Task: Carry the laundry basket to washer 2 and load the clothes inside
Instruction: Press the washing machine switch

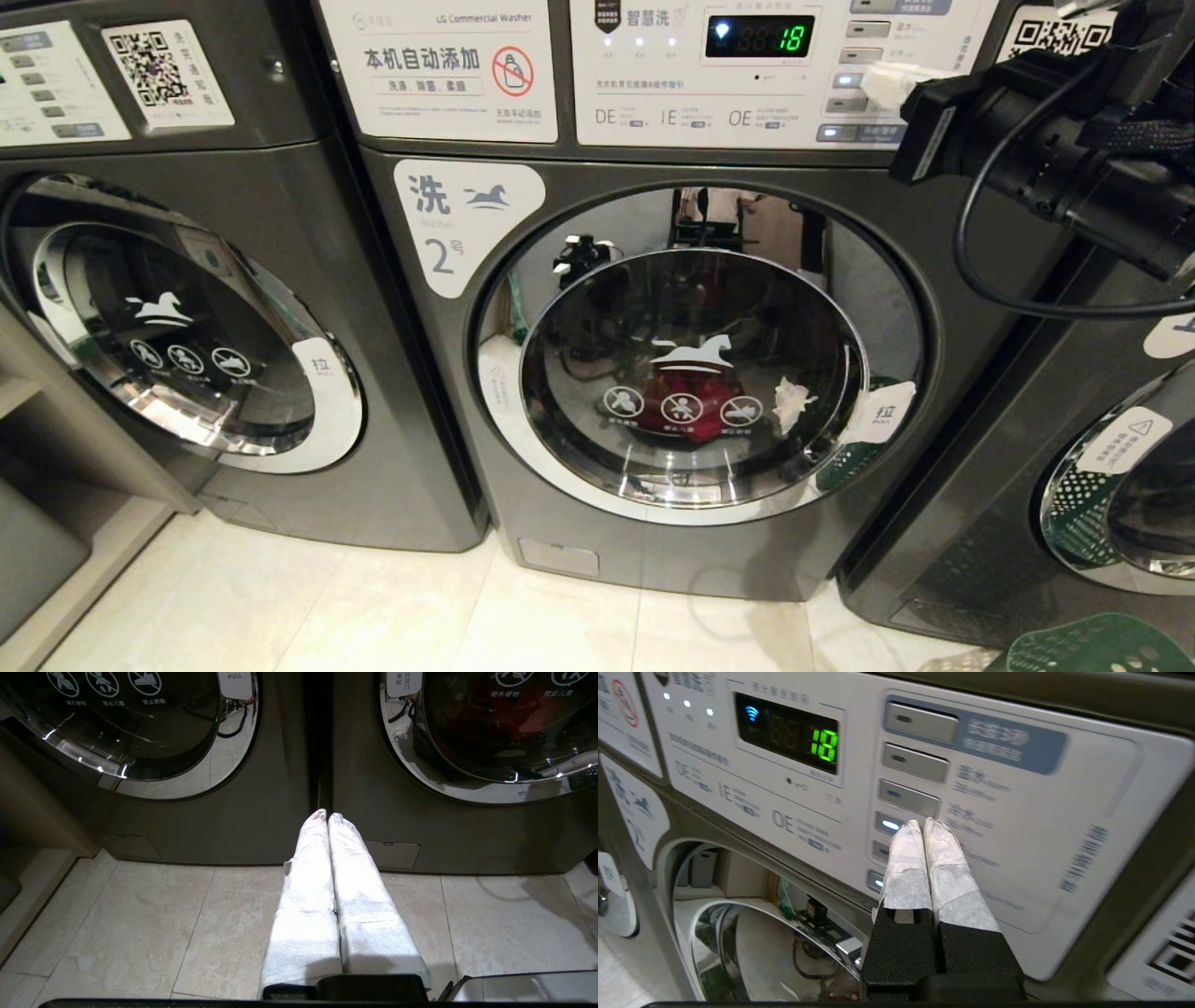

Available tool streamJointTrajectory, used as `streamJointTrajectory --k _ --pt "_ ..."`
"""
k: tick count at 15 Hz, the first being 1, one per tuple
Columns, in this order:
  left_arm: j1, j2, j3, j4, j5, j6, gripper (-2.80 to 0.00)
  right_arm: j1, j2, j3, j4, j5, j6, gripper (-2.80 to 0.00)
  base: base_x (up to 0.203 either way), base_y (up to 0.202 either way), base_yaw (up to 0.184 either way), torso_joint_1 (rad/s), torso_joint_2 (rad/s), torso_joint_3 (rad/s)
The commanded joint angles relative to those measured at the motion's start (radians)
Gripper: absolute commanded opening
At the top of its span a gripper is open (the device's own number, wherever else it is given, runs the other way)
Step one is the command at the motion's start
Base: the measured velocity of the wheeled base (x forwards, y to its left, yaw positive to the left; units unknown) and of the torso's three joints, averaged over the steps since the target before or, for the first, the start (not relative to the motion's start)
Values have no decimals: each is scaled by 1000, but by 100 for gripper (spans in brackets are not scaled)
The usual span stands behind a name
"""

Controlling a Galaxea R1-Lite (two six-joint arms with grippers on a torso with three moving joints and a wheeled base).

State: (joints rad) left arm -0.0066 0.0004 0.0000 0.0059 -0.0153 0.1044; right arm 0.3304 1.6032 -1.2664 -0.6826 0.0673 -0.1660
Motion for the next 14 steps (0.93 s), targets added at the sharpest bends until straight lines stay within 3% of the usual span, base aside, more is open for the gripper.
streamJointTrajectory --k 1,5,14 --pt "0 0 2 0 0 1 -280 4 -67 53 26 24 0 -280 0 0 0 0 0 0" --pt "0 0 2 -1 -2 1 -280 7 -109 134 38 60 0 -280 0 0 0 0 0 0" --pt "0 0 2 -1 0 1 -280 13 -31 125 34 60 1 -280 0 0 0 0 0 0"
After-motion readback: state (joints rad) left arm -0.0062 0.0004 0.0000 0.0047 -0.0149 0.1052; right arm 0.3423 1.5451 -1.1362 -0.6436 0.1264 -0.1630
